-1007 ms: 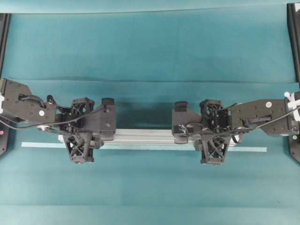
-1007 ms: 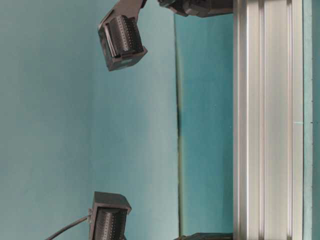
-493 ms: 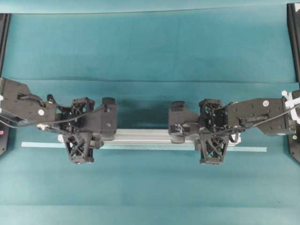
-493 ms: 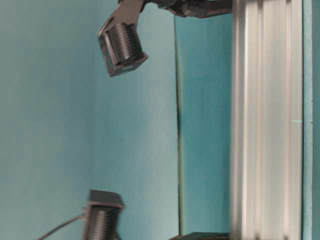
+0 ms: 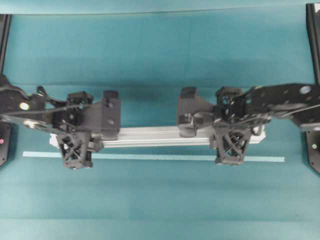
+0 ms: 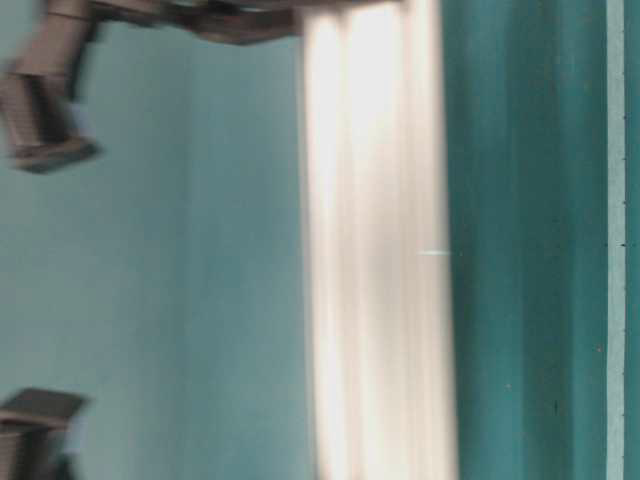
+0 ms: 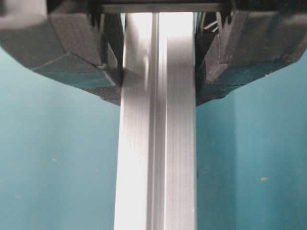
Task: Lift the metal rail with both hands.
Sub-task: 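Lift the rail upward with both grippers together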
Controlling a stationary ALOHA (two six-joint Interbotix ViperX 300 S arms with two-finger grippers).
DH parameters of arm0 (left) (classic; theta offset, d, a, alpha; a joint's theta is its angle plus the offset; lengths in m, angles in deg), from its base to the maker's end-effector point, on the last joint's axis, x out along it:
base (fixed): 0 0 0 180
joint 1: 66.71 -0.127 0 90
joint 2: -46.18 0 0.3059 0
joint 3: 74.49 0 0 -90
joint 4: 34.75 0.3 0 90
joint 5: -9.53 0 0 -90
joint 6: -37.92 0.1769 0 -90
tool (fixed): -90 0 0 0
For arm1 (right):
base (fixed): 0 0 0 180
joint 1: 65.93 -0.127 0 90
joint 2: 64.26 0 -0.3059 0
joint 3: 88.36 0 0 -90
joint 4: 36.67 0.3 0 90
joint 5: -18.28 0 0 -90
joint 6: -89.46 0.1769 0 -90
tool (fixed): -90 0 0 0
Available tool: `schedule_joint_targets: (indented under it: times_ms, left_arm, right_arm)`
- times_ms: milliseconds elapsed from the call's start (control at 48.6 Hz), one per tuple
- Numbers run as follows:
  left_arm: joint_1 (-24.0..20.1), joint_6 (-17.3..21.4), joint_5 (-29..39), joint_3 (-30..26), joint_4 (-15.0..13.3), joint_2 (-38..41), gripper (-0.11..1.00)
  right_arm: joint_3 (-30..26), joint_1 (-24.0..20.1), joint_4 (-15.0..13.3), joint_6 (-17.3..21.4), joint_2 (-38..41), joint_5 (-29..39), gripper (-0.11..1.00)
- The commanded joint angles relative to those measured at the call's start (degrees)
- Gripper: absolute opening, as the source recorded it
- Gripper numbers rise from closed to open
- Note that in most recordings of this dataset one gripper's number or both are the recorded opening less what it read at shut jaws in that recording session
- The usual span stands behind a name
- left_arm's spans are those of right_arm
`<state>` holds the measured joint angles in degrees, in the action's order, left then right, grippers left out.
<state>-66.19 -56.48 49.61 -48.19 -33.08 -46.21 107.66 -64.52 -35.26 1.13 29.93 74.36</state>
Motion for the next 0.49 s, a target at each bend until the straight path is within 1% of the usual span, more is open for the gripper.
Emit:
schedule_joint_targets:
  times_ms: [0, 164, 473]
  left_arm:
    - [-0.09, 0.09, 2.81, -3.16, 0.09, -3.87, 0.36]
    - [-0.62, 0.18, 7.82, -6.06, 0.09, -8.00, 0.36]
    - [-0.70, 0.62, 15.47, -11.34, 0.09, -12.22, 0.36]
  right_arm:
    - [-2.55, 0.35, 0.18, 0.18, -1.93, 2.81, 0.38]
    - [-5.63, 0.09, 0.35, 0.26, -3.34, 7.03, 0.38]
    - [-15.47, 0.09, 0.79, 0.35, -3.96, 16.88, 0.38]
